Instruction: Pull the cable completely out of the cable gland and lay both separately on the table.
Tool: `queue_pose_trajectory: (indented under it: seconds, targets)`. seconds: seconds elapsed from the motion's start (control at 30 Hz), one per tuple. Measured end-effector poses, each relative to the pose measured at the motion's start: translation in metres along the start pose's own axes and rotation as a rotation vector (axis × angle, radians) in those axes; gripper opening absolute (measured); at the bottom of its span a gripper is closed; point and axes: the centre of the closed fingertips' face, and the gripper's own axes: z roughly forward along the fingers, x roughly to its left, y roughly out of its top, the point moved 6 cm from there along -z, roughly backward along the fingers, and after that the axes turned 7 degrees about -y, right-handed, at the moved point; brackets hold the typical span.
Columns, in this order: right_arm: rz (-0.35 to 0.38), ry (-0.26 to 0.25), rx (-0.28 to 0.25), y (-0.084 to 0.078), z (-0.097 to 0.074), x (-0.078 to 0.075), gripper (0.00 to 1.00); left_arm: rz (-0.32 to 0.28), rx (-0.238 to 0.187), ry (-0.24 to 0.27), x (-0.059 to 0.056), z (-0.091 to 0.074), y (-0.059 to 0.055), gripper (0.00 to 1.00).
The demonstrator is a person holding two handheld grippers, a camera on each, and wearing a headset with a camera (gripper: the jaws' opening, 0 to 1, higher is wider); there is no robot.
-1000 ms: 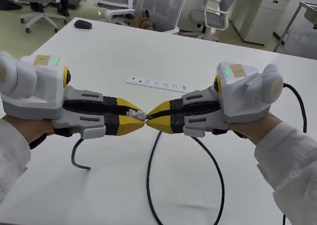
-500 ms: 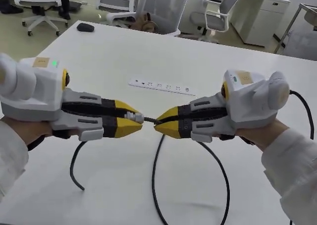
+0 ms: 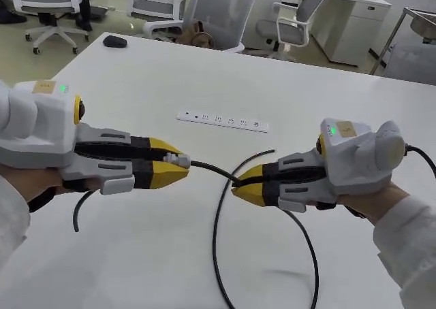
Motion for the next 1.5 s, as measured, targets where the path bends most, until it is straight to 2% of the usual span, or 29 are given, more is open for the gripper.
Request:
queue_pose_trajectory:
  seconds: [0.17, 0.43, 0.67, 0.73, 0.77, 0.87, 1.07, 1.23, 1.5]
  targets:
    - [0.006, -0.018, 0.004, 0.001, -0.003, 0.003, 0.03, 0.004, 0.01, -0.019, -0.003, 0.001, 0.002, 0.17]
    - [0.005, -0.042, 0.012, 0.002, -0.004, 0.0, 0.04, -0.003, -0.014, -0.027, -0.007, 0.002, 0.005, 0.17]
    - [0.011, -0.044, 0.01, 0.005, -0.002, -0.005, 0.06, 0.002, -0.023, -0.009, -0.007, 0.001, 0.007, 0.17]
    - [0.052, -0.049, -0.03, 0.012, -0.001, -0.007, 0.11, 0.003, -0.027, -0.004, -0.007, 0.0, 0.008, 0.17]
    - [0.085, -0.055, -0.069, 0.018, -0.001, -0.009, 0.16, 0.004, -0.028, -0.002, -0.007, 0.001, 0.008, 0.17]
    - [0.045, -0.061, -0.108, 0.034, 0.002, -0.01, 0.18, 0.005, -0.029, -0.005, -0.008, 0.002, 0.008, 0.17]
    - [-0.052, -0.008, -0.104, 0.054, 0.012, -0.002, 0.19, 0.012, -0.015, -0.011, -0.008, 0.004, 0.008, 0.17]
    - [-0.087, 0.023, -0.109, 0.061, 0.02, 0.002, 0.18, 0.012, -0.018, -0.007, -0.007, 0.004, 0.008, 0.17]
    - [-0.093, 0.067, -0.11, 0.067, 0.029, 0.01, 0.06, 0.028, -0.009, -0.001, -0.008, 0.003, 0.006, 0.17]
